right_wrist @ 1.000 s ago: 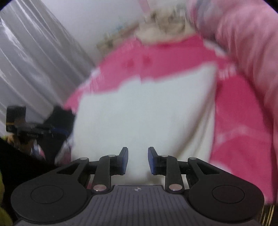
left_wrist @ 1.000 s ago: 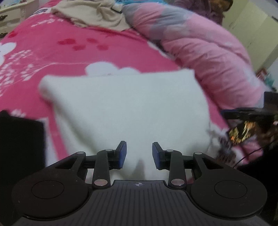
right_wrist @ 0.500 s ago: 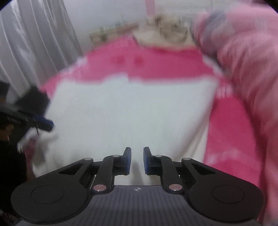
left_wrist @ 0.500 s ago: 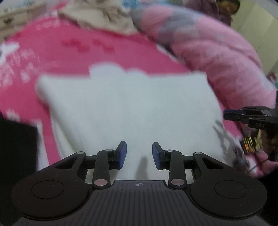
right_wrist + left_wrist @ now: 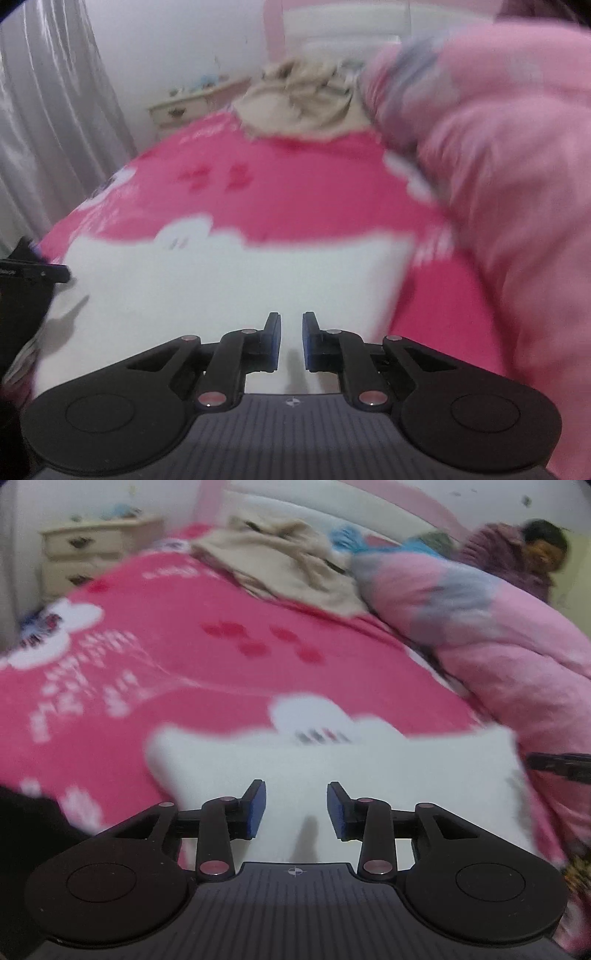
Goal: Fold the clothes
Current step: 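Raise both open grippers away from the folded sweater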
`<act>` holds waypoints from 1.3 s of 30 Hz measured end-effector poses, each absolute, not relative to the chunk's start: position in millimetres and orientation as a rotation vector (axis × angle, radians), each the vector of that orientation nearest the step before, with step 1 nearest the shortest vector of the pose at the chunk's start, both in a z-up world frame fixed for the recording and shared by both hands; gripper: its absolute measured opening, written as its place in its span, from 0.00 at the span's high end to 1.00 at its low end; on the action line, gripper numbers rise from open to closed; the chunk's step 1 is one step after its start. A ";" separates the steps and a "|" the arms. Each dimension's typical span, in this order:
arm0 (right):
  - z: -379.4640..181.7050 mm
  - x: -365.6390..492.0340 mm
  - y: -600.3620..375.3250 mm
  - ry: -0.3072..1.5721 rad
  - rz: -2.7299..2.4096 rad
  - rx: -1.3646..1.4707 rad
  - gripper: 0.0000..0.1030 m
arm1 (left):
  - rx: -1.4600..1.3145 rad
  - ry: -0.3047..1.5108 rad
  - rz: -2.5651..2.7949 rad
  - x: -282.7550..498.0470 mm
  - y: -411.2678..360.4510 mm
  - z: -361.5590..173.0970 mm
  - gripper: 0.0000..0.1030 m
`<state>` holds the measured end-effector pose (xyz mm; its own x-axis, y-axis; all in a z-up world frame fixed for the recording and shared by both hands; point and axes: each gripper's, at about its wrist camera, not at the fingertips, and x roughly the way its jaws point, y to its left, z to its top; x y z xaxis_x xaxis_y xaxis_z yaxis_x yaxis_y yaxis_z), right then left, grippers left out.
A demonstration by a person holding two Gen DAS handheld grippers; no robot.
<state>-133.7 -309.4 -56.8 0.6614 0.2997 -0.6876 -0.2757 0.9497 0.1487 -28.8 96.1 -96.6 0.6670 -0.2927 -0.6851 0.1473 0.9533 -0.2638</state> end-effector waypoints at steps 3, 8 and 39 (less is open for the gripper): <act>-64.7 -102.4 -323.4 0.776 0.232 0.092 0.89 | -0.186 0.827 -0.156 -6.0 108.4 -122.9 0.64; -99.3 -78.7 -346.1 0.879 0.158 0.211 0.89 | -0.204 0.816 -0.155 -8.9 108.8 -119.8 0.64; -87.4 -59.1 -332.3 0.870 0.146 0.169 0.89 | -0.205 0.778 -0.080 -7.9 118.9 -109.4 0.61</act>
<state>-59.1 -332.3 -87.4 0.6362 0.1958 -0.7463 -0.0585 0.9767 0.2064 -7.9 118.9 -109.4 0.7106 -0.1471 -0.6880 -0.0039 0.9770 -0.2130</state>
